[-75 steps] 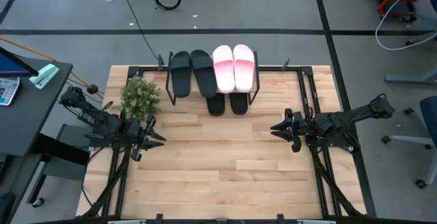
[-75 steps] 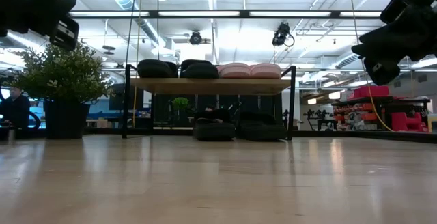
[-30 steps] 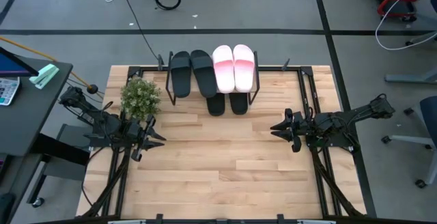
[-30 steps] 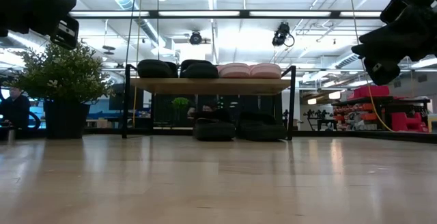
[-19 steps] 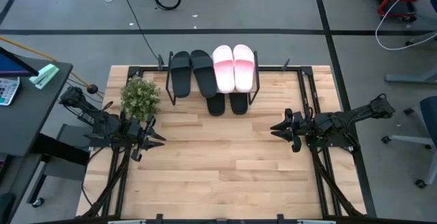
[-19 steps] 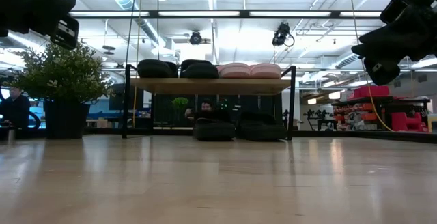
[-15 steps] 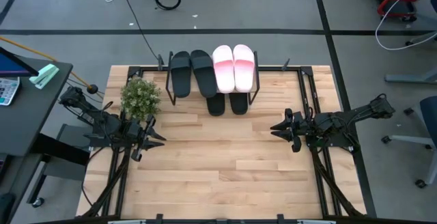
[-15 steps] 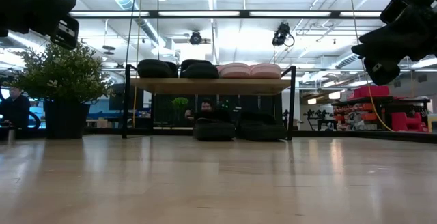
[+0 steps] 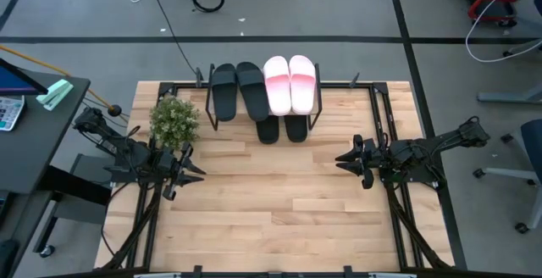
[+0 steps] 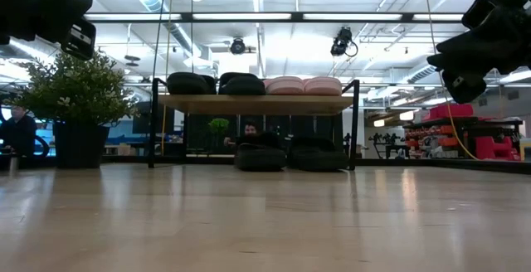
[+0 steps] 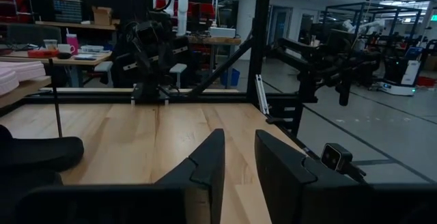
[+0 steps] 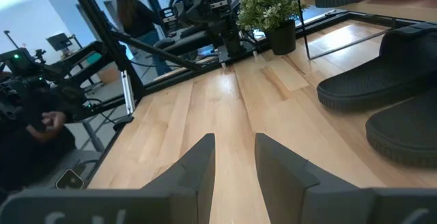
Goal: Pick and place slides into the shelf
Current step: Return to Home Position
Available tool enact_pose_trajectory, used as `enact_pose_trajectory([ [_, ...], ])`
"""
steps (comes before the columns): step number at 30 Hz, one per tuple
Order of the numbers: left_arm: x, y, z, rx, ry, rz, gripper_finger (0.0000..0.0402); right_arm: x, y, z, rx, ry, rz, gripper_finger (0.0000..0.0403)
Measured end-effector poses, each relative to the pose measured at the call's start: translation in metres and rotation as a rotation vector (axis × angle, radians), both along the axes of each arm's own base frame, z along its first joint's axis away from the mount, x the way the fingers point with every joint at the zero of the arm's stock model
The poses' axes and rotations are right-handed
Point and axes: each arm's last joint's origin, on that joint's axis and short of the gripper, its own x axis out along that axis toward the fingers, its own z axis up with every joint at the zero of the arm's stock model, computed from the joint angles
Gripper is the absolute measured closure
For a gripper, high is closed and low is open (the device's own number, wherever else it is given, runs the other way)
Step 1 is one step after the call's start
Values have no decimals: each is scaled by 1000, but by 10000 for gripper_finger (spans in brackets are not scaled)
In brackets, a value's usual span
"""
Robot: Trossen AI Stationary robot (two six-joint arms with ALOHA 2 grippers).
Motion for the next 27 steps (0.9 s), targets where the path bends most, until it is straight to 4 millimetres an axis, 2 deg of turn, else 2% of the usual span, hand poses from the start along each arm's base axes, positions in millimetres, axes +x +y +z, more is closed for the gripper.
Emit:
enact_pose_trajectory([
  [27, 0, 0, 0, -1, 0, 0, 310, 0, 0, 0, 0, 0, 0, 293],
])
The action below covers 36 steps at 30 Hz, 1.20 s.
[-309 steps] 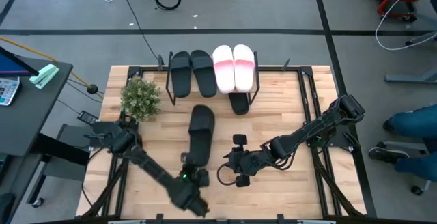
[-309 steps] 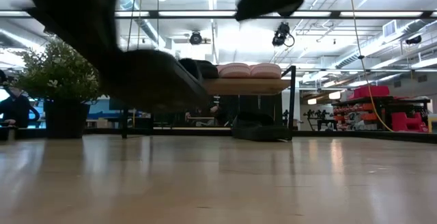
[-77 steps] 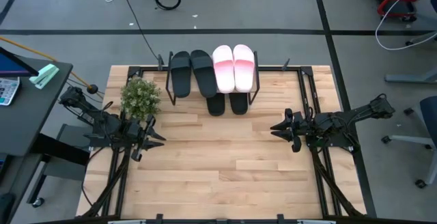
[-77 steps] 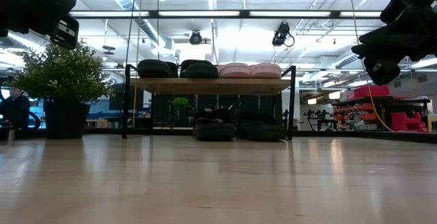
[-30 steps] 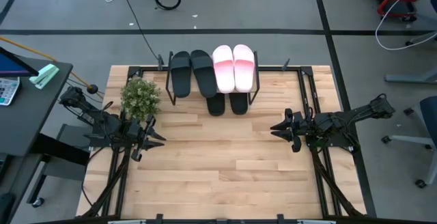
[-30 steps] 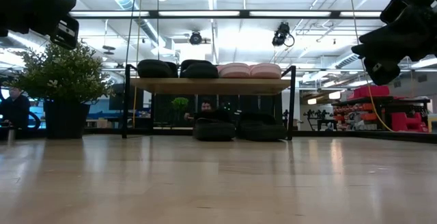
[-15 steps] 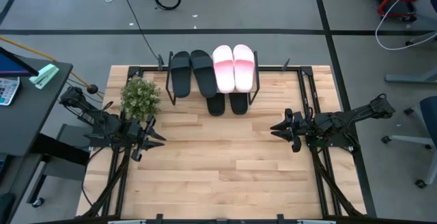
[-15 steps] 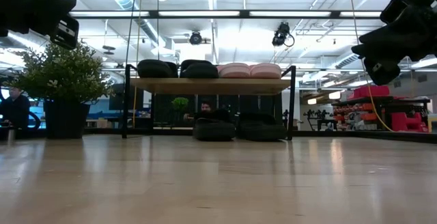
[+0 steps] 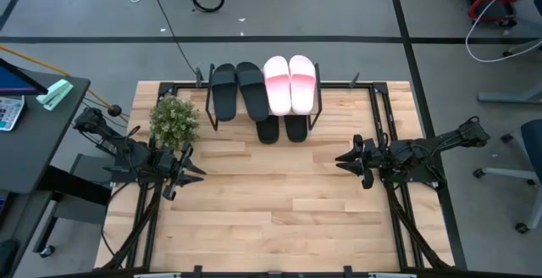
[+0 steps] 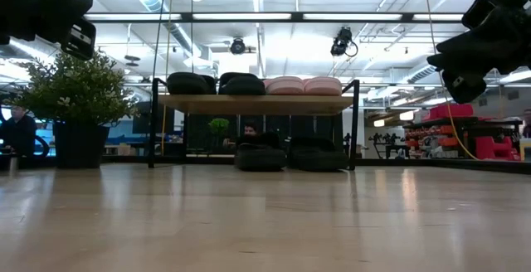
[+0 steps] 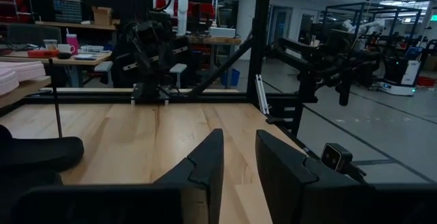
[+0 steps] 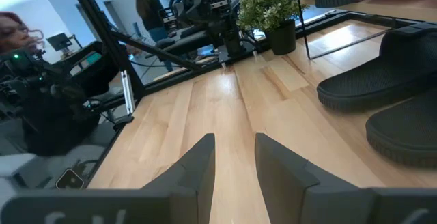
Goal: Pick and place slides into the shelf
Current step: Return to Home Position
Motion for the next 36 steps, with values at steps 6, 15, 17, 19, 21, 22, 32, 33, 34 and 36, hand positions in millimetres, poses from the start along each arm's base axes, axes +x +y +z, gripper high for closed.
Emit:
enact_pose_trajectory([
  [6, 0, 0, 0, 0, 0, 0, 311, 0, 0, 0, 0, 0, 0, 293],
  [15, 0, 0, 0, 0, 0, 0, 318, 0, 0, 0, 0, 0, 0, 293],
  [17, 0, 0, 0, 0, 0, 0, 316, 0, 0, 0, 0, 0, 0, 293],
  [19, 0, 0, 0, 0, 0, 0, 313, 0, 0, 0, 0, 0, 0, 293],
  [21, 0, 0, 0, 0, 0, 0, 310, 0, 0, 0, 0, 0, 0, 293],
  [22, 0, 0, 0, 0, 0, 0, 309, 0, 0, 0, 0, 0, 0, 293],
  [32, 0, 0, 0, 0, 0, 1, 316, 0, 0, 0, 0, 0, 0, 293],
  [33, 0, 0, 0, 0, 0, 1, 317, 0, 0, 0, 0, 0, 0, 293],
  [34, 0, 0, 0, 1, 0, 0, 318, 0, 0, 0, 0, 0, 0, 293],
  [36, 0, 0, 0, 0, 0, 0, 319, 0, 0, 0, 0, 0, 0, 293],
])
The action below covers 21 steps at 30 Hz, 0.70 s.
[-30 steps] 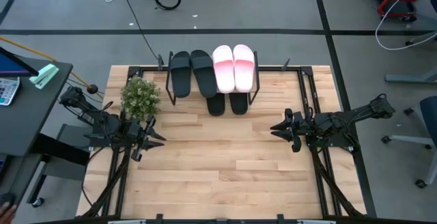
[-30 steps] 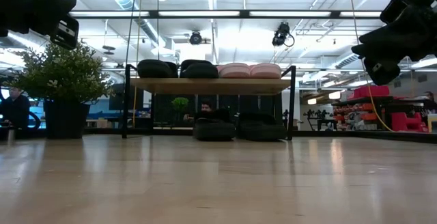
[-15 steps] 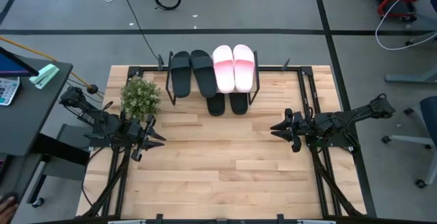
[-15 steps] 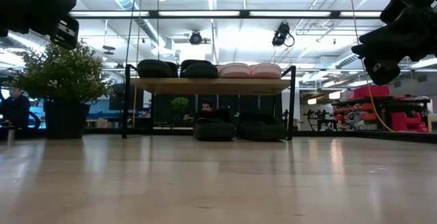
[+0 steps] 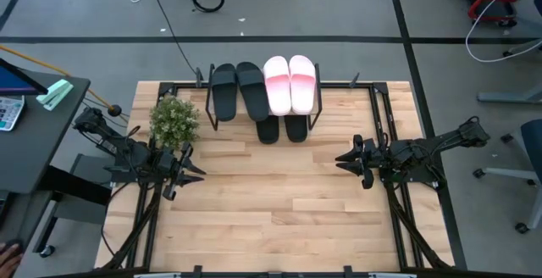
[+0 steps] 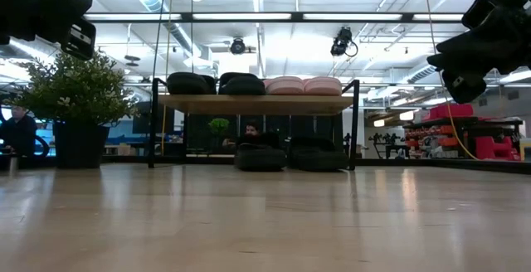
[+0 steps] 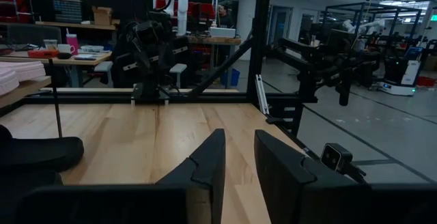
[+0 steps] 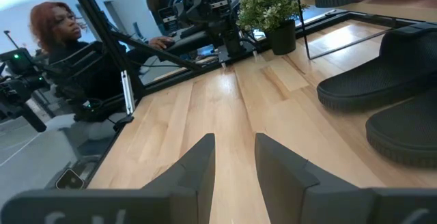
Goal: Pick and place slides into the shelf
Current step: Return to Home Position
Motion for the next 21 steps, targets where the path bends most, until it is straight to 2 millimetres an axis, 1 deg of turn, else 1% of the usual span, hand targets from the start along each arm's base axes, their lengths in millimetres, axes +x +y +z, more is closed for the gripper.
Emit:
enact_pose_trajectory([
  [11, 0, 0, 0, 0, 0, 0, 308, 0, 0, 0, 0, 0, 0, 293],
  [21, 0, 0, 0, 0, 0, 0, 317, 0, 0, 0, 0, 0, 0, 293],
])
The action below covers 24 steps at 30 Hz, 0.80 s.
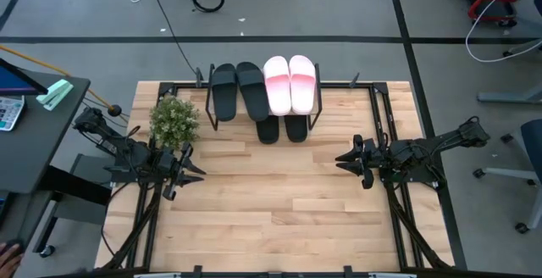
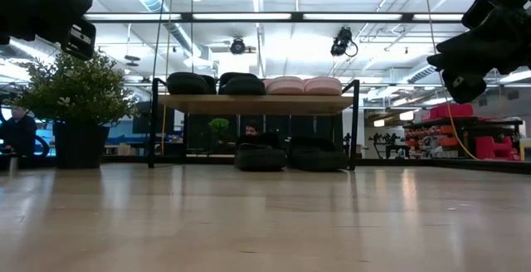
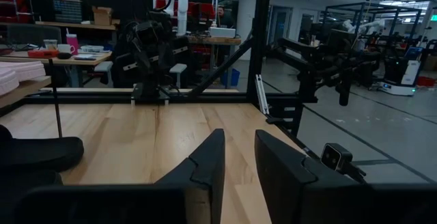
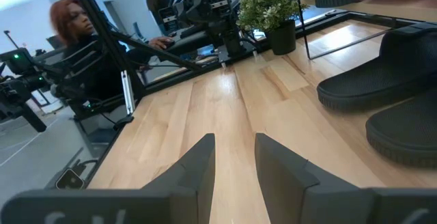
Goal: Pick and place slides into the shelf
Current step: Return to Home Position
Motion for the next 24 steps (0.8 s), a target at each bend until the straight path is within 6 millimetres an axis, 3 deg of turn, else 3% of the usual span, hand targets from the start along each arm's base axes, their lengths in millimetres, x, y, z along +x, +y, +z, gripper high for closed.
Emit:
enact_pose_trajectory([
  [24, 0, 0, 0, 0, 0, 0, 315, 0, 0, 0, 0, 0, 0, 293],
])
